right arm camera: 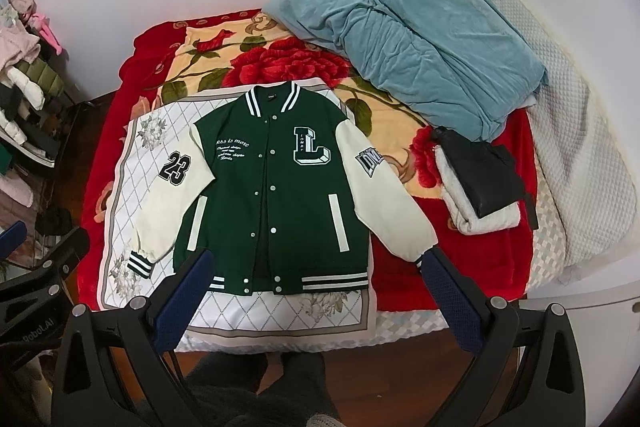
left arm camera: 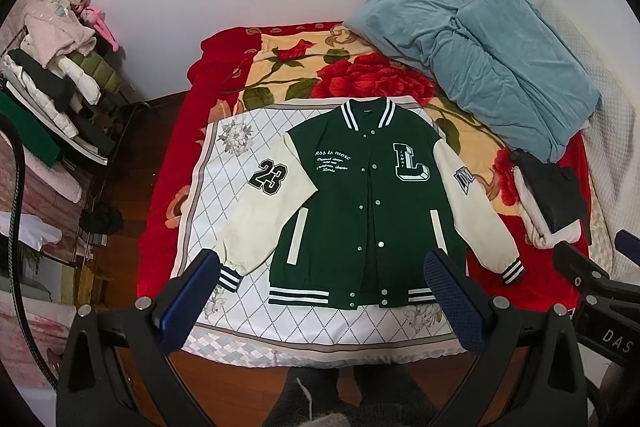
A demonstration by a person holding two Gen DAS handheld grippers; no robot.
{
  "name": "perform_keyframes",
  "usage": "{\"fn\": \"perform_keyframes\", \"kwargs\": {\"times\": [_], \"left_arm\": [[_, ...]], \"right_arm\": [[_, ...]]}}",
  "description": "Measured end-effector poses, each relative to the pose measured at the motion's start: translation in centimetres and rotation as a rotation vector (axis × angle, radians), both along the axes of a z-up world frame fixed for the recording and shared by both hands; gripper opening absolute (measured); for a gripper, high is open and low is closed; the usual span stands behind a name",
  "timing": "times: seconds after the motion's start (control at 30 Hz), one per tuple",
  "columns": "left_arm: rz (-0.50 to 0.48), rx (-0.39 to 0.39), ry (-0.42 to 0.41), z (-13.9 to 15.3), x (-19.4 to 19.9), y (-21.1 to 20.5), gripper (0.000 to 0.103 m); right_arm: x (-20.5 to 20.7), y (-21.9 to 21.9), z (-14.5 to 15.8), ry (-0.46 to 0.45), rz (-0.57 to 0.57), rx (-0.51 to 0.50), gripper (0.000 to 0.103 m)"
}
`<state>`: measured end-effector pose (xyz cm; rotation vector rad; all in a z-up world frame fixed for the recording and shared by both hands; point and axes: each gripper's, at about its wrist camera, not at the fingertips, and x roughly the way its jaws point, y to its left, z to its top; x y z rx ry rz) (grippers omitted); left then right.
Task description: Fold large clothes
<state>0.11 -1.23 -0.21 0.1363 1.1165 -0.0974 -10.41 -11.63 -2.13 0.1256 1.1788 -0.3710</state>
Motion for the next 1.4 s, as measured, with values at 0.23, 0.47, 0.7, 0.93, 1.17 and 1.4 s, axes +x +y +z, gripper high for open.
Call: {"fn": "perform_keyframes", "kwargs": {"times": [0.23,0.47,0.7,0.93,1.17,1.4], "left_arm": [[-0.003,-0.002,0.002,-0.03,-0.01,-0.15,0.103],[-0.002,-0.002,0.001,-0.04,-0.02,-0.22,0.103],[-0.003,-0.003,0.003,-0.01,0.03,-0.24,0.103],[-0.003,-0.003,0.002,-0.02,0.0,-0.25,0.103],[-0.003,-0.004,0.001,-0.01,0.0,-0.12,0.103],[-0.003,-0.005,-0.001,-0.02,-0.03,-0.19,0.103]], "right_arm": [[-0.17,-0.14,-0.01,0.001,-0.005,0.0,0.103],[-0.2,-0.24,0.05,0.0,-0.004,0.0,0.103],[-0.21,-0.53,-0.04,-0.002,-0.006,-0.004,0.103],[-0.2,-0.42,0.02,-0.001,-0.007,-0.003,0.103],[-0.17,-0.43,0.01,-0.001,-0.008,-0.005,0.103],[-0.41,-0.85,0.11,-0.004,-0.015,-0.002,0.103]]}}
